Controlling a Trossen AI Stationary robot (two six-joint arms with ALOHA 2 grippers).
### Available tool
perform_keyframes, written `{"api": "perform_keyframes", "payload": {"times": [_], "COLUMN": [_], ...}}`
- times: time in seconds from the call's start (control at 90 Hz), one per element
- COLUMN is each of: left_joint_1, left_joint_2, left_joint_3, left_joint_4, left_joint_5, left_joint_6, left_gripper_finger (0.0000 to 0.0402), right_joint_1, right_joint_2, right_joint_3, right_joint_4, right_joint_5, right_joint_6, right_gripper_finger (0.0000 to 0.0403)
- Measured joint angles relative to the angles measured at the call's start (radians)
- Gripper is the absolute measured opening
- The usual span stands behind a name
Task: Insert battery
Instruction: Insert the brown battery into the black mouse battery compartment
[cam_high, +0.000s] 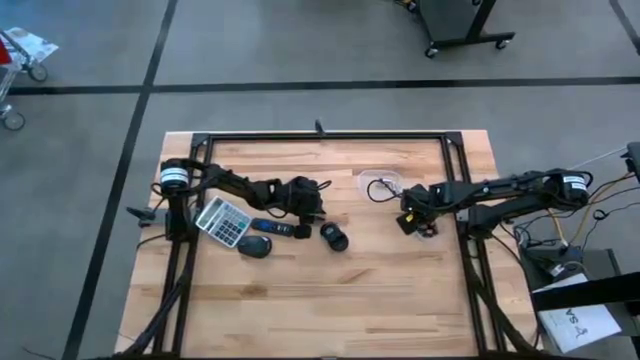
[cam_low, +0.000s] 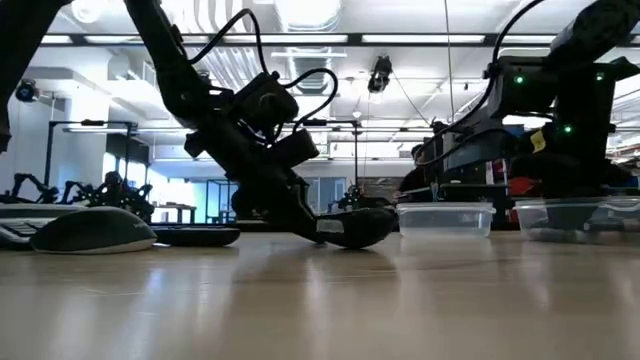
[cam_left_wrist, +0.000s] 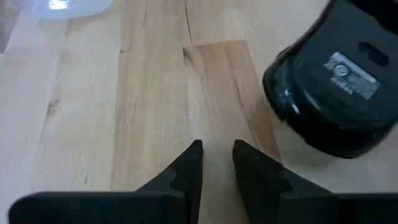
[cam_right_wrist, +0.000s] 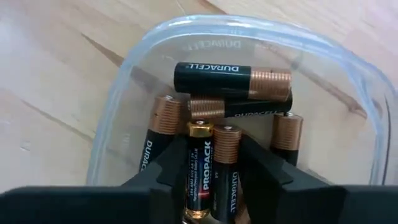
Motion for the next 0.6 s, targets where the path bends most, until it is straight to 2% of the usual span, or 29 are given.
{"api": "perform_keyframes", "payload": {"times": [0.078,0.144,0.256,0.344,0.6], "left_joint_1": [0.0,0.0,0.0,0.0,-0.001], "left_joint_2": [-0.003,-0.007,-0.017,-0.034,-0.149], "left_joint_3": [0.0,0.0,-0.002,-0.006,-0.068], "left_joint_4": [-0.004,-0.012,-0.039,-0.073,-0.113], "left_joint_5": [0.0,0.0,0.0,0.0,0.008], "left_joint_6": [0.0,0.0,0.0,0.003,0.006], "left_gripper_finger": [0.0075,0.0075,0.0075,0.0075,0.0075], "right_joint_1": [0.001,0.002,0.001,0.001,0.001], "right_joint_2": [-0.009,-0.029,-0.059,-0.11,-0.174], "right_joint_3": [0.018,0.047,0.093,0.133,0.144], "right_joint_4": [-0.015,-0.036,-0.152,-0.172,-0.201], "right_joint_5": [0.018,0.05,0.105,0.153,0.153], "right_joint_6": [-0.021,-0.043,-0.07,-0.096,-0.104], "right_gripper_finger": [0.0082,0.0053,0.0028,0.0003,0.0001]}}
